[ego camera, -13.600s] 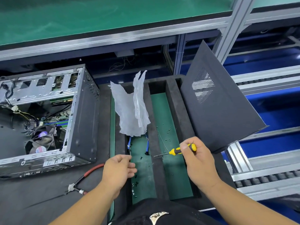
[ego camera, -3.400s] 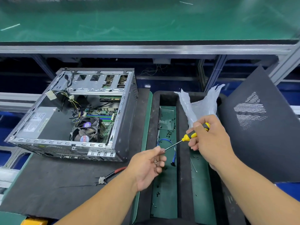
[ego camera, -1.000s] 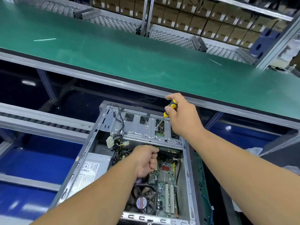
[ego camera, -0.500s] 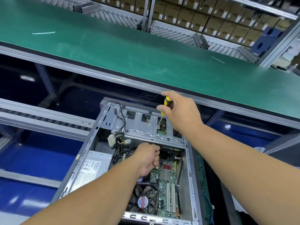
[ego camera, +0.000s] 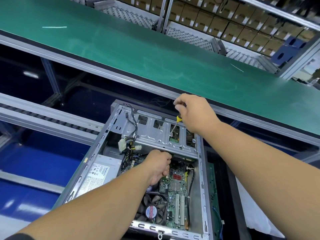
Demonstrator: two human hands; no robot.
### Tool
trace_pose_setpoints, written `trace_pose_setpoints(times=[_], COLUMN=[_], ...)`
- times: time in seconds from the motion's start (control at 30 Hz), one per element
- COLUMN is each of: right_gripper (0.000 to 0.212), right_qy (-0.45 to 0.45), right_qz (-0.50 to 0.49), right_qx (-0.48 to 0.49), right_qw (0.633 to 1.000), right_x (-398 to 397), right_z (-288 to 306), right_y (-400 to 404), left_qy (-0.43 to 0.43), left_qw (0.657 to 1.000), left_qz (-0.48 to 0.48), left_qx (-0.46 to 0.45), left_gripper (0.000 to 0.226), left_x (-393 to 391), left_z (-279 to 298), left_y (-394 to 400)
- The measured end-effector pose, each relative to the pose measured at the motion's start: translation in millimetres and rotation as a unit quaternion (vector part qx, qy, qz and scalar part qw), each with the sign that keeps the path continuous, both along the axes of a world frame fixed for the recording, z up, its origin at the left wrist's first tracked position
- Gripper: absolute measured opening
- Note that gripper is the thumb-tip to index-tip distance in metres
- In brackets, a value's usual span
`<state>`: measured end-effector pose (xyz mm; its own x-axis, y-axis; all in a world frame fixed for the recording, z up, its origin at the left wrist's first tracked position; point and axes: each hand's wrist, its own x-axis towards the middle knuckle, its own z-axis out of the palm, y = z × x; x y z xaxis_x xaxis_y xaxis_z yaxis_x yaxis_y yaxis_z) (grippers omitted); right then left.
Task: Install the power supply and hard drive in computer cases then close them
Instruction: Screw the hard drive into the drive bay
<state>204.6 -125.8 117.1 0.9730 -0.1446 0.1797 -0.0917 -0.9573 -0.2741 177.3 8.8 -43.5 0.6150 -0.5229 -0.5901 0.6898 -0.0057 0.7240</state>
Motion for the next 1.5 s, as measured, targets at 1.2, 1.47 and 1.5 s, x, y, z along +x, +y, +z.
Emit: trace_pose_setpoints(times=[1.2,1.47,1.5], right_gripper=[0.019,0.022,0.015], right_qy=[0.175,0.121,0.141], right_qz=[-0.039,-0.045,-0.025], right_qx=[-0.051,-0.139,-0.102], right_qw=[0.982,0.982,0.984], right_x=[22.4,19.1,20.2], right_z=[26.4,15.7,17.8], right_y=[9.5,11.7,11.0], left_qy=[0.021,0.005,0.000], left_qw=[0.999,1.000,1.000], left_qz=[0.014,-0.012,-0.013], left_qx=[0.039,0.023,0.024], left_gripper=[0.030,0.021,0.022], left_x=[4.0,-0.3,-0.3], left_z=[7.8,5.9,5.8], left_y=[9.0,11.0,10.8])
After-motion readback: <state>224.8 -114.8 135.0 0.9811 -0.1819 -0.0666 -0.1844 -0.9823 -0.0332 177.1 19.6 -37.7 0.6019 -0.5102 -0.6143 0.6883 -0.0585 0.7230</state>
